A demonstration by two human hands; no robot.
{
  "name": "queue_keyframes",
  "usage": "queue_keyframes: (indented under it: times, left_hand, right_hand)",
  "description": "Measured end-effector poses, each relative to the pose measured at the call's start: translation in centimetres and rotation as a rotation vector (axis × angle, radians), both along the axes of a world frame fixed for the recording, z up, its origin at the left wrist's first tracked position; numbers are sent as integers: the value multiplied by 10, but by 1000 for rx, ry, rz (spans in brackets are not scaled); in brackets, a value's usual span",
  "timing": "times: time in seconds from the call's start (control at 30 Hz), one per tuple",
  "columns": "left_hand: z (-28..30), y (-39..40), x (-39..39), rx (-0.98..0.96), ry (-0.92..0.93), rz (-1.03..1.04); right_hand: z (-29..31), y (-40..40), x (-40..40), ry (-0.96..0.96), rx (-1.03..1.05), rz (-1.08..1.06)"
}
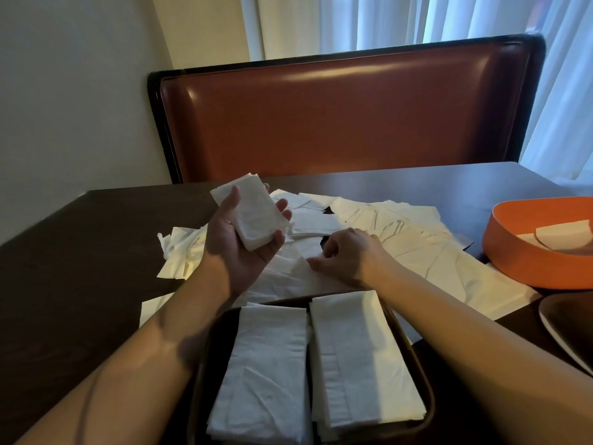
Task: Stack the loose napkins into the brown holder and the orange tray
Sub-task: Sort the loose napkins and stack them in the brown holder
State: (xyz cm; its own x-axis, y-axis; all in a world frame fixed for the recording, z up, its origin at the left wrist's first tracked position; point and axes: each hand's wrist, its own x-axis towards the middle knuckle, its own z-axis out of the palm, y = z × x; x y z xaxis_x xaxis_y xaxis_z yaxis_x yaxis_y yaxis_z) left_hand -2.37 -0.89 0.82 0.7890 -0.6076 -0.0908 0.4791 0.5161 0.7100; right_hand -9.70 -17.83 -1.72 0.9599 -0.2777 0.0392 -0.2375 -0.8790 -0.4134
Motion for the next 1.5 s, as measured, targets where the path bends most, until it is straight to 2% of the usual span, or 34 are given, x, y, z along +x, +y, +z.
queue_keyframes:
  times: [0.1,0.2,0.27,0.4,0.5,0.6,0.67,0.73,0.8,0.87,0.93,1.0,1.07,1.13,1.2,1.3,1.4,1.5]
  left_hand:
    - [-2,-1,1,-10,6,33]
    - [-1,0,2,-4,7,64]
    - [-1,1,2,-3,9,64]
    - [-3,1,1,8,-11,52]
    - [-3,1,1,17,-40,39]
    - [-4,1,1,25,-49,40]
    - [-4,1,1,38,-58,41]
    - [-4,0,1,43,-67,44]
    - [-4,0,1,47,-77,48]
    - [-4,0,1,46,-75,55]
    - [-5,0,2,43,-71,61]
    - [-4,1,1,47,-69,67]
    - [-3,0,0,65,-74,67]
    - [-4,-1,1,129,-90,69]
    - [-6,-3,0,231,-120,40]
    - [-5,-9,-10,301,-142,-108]
    - [-6,-10,-16,355,-194,-267]
    - [-5,-10,-19,370,-142,-365]
  right_hand:
    - [-2,2,-2,-53,132,13]
    - [-4,-1,-7,-265,271,-33]
    - [-4,-3,-7,-335,366,-74]
    - [8,5,-13,-205,968,-196]
    - [19,6,-24,-108,1116,-230]
    - [19,5,-29,-7,1113,-208]
    - [16,8,-28,-11,1051,-181]
    - [12,10,-22,-117,889,-146]
    - [7,9,-16,-317,725,-158]
    - [7,5,-12,-475,668,-234]
    - [12,2,-14,-523,635,-264]
    - [17,1,-18,-542,719,-208]
    - [20,0,-22,-564,956,-33]
    - [23,1,-26,-502,1219,186]
    - [25,3,-28,-402,1315,332]
    - [22,9,-23,-424,1111,322]
    - [20,18,-22,-559,754,264]
    - [19,17,-22,-720,603,206]
